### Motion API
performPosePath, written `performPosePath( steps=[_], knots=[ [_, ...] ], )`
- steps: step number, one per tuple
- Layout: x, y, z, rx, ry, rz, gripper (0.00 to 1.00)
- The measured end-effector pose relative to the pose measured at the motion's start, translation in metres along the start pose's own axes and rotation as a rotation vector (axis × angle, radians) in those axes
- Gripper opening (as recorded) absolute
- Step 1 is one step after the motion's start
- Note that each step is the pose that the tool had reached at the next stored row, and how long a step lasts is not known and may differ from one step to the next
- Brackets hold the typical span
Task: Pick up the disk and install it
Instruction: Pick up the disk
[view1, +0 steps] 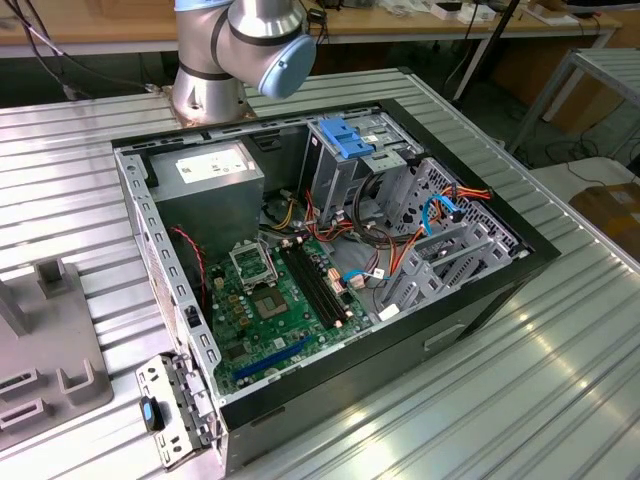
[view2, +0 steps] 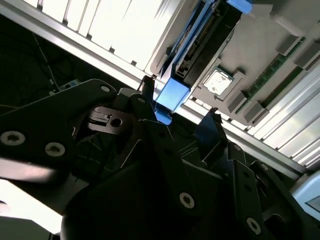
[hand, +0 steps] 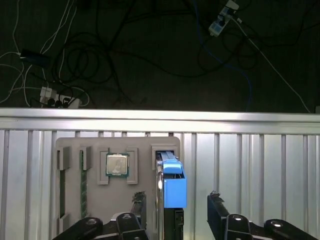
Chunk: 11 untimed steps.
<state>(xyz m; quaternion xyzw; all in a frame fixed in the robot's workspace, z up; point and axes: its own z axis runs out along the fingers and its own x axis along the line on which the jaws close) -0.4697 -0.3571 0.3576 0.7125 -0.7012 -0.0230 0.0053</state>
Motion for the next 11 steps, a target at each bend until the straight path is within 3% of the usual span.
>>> performPosePath(
  steps=[4, 11],
  knots=[
    [0.0002, 0.0008, 0.0078, 0.0005, 0.0000, 0.000, 0.60],
    [0.0008, 0.0002, 0.0314, 0.0005, 0.0005, 0.000, 0.60]
  ],
)
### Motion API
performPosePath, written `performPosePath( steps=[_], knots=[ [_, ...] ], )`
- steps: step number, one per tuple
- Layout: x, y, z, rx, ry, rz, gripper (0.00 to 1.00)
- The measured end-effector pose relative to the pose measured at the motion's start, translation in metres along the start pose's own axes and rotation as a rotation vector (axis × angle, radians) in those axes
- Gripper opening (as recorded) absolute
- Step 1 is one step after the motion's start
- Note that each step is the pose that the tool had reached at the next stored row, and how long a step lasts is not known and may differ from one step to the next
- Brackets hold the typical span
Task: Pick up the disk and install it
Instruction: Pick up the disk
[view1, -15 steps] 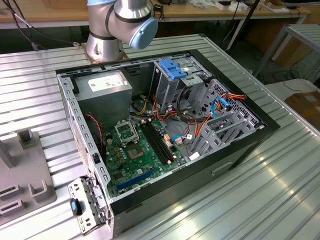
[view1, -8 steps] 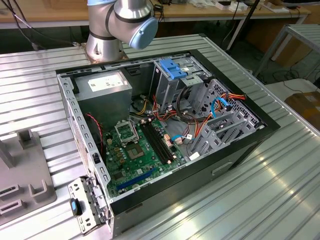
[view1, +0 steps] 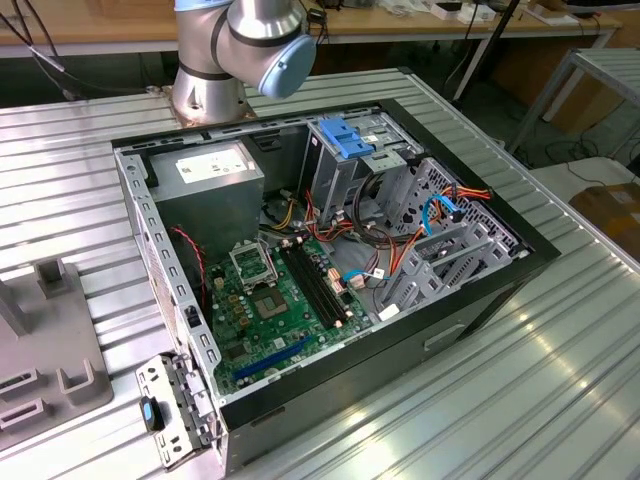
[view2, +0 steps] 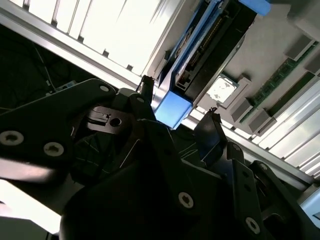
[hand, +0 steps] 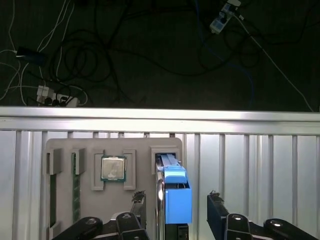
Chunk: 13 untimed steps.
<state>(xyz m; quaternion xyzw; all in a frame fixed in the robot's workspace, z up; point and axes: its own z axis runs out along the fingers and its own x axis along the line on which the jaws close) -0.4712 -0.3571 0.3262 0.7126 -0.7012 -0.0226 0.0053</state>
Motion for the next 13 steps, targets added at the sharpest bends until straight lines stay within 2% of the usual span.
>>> performPosePath(
  steps=[2, 6, 9, 11, 13],
  knots=[
    [0.0000, 0.0019, 0.0030, 0.0037, 0.0002, -0.002, 0.60],
    [0.0002, 0.0073, 0.0101, 0.0286, 0.0007, -0.004, 0.60],
    [0.0001, 0.0078, 0.0104, 0.0333, 0.0009, -0.004, 0.60],
    [0.0001, 0.0080, 0.0113, 0.0509, 0.0011, -0.006, 0.60],
    [0.0002, 0.0081, 0.0114, 0.0531, 0.0012, -0.007, 0.60]
  ],
)
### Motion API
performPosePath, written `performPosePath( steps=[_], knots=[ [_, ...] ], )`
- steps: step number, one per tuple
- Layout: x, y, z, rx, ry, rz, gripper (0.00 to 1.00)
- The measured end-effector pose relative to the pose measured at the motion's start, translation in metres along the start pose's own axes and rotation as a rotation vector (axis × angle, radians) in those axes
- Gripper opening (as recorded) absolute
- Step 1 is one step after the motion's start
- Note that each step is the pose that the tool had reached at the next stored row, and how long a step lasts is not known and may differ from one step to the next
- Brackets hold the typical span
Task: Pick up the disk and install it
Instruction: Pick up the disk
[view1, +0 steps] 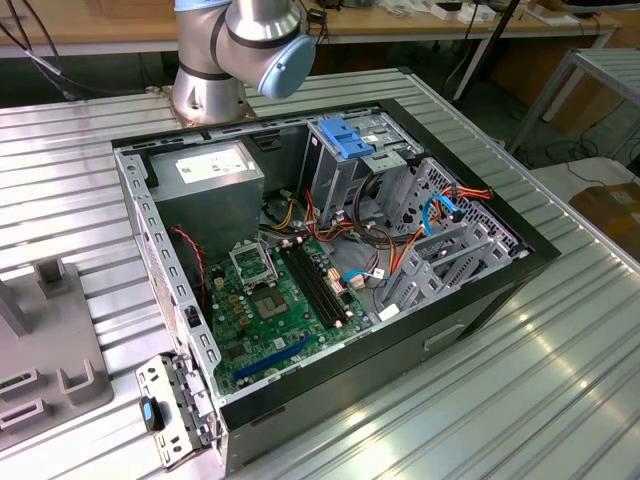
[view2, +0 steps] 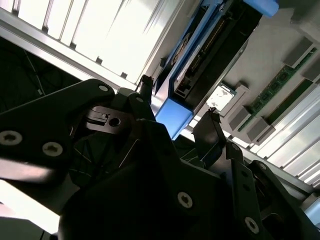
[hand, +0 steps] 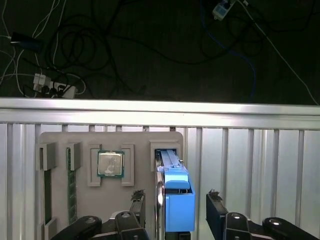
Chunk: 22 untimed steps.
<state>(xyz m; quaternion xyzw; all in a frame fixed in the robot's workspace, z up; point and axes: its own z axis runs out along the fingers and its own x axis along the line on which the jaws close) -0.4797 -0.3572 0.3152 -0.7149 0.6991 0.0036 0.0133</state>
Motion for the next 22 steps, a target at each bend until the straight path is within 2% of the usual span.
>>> performPosePath(
  steps=[16, 18, 19, 21, 22],
  knots=[
    [-0.0022, 0.0030, 0.0035, 0.0000, 0.0004, 0.002, 0.60],
    [-0.0022, 0.0030, 0.0036, 0.0001, 0.0004, 0.002, 0.58],
    [-0.0022, 0.0030, 0.0036, 0.0000, 0.0004, 0.002, 0.51],
    [-0.0022, 0.0031, 0.0037, 0.0001, 0.0004, 0.002, 0.50],
    [-0.0022, 0.0031, 0.0038, 0.0000, 0.0004, 0.002, 0.44]
  ],
)
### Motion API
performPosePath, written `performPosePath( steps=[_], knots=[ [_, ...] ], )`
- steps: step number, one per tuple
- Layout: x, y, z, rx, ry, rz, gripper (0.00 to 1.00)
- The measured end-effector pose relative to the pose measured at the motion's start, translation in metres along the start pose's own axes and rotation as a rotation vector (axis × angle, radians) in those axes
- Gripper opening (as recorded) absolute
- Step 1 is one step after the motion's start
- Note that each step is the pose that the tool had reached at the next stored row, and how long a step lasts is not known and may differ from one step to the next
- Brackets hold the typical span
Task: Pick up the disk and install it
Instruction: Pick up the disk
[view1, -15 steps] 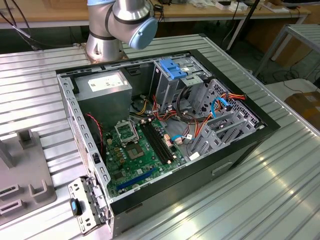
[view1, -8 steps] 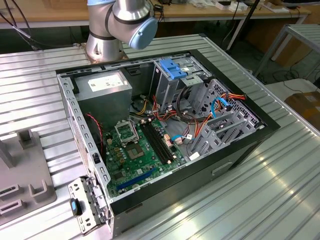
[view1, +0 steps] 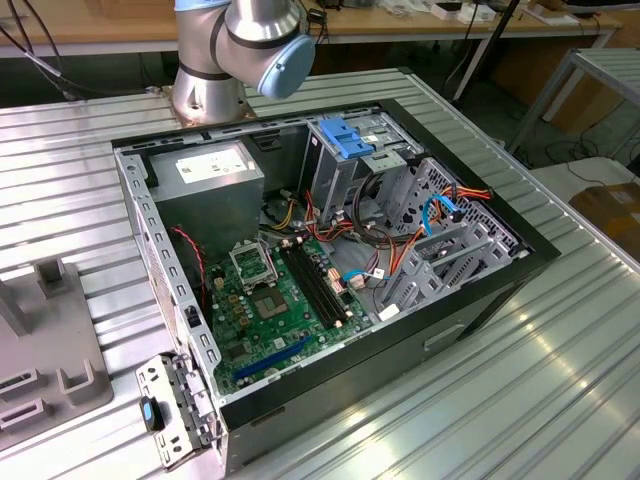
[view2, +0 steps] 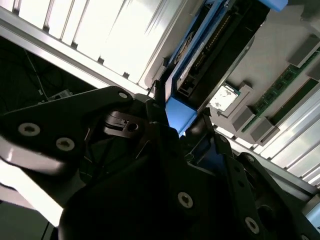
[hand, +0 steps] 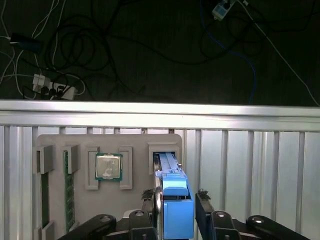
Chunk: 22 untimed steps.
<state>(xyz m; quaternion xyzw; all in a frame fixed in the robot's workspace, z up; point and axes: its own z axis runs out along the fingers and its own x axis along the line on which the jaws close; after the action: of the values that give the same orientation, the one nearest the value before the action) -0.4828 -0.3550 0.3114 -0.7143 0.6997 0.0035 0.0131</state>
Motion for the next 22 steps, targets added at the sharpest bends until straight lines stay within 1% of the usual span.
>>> performPosePath(
  steps=[1, 2, 11, 13, 14, 16, 17, 18, 20, 21, 22],
  knots=[
    [0.0000, 0.0000, 0.0000, 0.0000, 0.0001, 0.000, 0.44],
    [0.0000, 0.0000, 0.0001, 0.0000, 0.0000, 0.000, 0.37],
    [0.0000, 0.0002, 0.0003, 0.0001, 0.0000, 0.000, 0.37],
    [-0.0001, 0.0001, -0.0057, 0.0004, -0.0001, 0.000, 0.37],
    [-0.0002, 0.0001, -0.0099, 0.0001, 0.0000, 0.000, 0.37],
    [-0.0005, -0.0001, -0.0209, 0.0003, -0.0001, 0.000, 0.37],
    [-0.0009, -0.0003, -0.0362, 0.0001, 0.0000, 0.000, 0.37],
    [-0.0011, -0.0004, -0.0448, 0.0002, 0.0000, 0.000, 0.37],
    [-0.0016, -0.0007, -0.0672, 0.0000, 0.0000, 0.000, 0.37],
    [-0.0018, -0.0008, -0.0740, 0.0003, -0.0001, 0.000, 0.37],
    [-0.0020, -0.0010, -0.0848, 0.0001, 0.0000, 0.000, 0.37]
  ],
)
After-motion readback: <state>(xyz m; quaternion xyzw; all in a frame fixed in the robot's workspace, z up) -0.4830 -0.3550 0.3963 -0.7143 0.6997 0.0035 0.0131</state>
